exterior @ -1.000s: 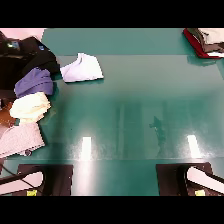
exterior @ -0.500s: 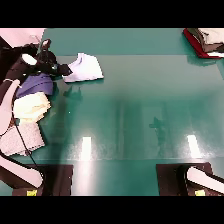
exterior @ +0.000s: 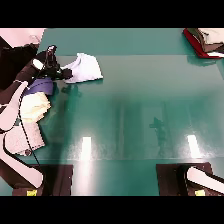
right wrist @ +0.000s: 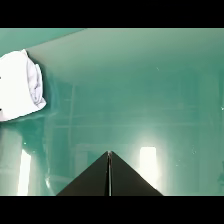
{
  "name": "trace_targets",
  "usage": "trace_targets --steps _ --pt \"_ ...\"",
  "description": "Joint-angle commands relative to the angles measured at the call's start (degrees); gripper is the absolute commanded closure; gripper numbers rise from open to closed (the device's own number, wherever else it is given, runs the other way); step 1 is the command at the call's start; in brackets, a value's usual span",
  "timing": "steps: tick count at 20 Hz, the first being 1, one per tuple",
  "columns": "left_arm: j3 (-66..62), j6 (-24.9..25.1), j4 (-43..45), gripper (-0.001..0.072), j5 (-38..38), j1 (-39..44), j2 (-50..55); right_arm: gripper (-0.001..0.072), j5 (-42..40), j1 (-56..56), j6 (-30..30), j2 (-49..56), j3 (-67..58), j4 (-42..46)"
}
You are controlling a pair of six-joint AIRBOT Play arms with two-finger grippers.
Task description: Fold the shirts.
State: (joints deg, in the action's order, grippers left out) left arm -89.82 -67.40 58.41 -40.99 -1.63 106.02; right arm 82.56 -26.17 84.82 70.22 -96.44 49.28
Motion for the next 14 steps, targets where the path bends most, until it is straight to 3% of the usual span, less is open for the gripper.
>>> trace_targets --steps 1,6,8,11,14 --pt "-1.6 -0.1 -2.9 0.0685 -3.4 0.0 0.2 0.0692 -0.1 0.0 0.0 0.0 0.0 0.2" --pt "-19.1 0.6 -7.5 0.0686 -19.7 0.0 0.0 0.0692 -0.3 0.0 2.0 0.0 0.0 -6.8" --pt "-30.8 3.2 -16.0 0.0686 -28.0 0.0 -0.1 0.0692 -1.6 0.0 2.0 0.0 -0.1 -10.7" --pt "-34.4 11.3 -35.9 0.0687 -29.5 0.4 -7.8 0.0693 -2.6 0.5 1.9 0.0 -0.1 -10.2" --pt "-32.6 13.9 -36.1 0.0686 -31.6 3.8 -18.2 0.0693 -3.6 0.5 1.9 -0.3 -0.1 -10.2"
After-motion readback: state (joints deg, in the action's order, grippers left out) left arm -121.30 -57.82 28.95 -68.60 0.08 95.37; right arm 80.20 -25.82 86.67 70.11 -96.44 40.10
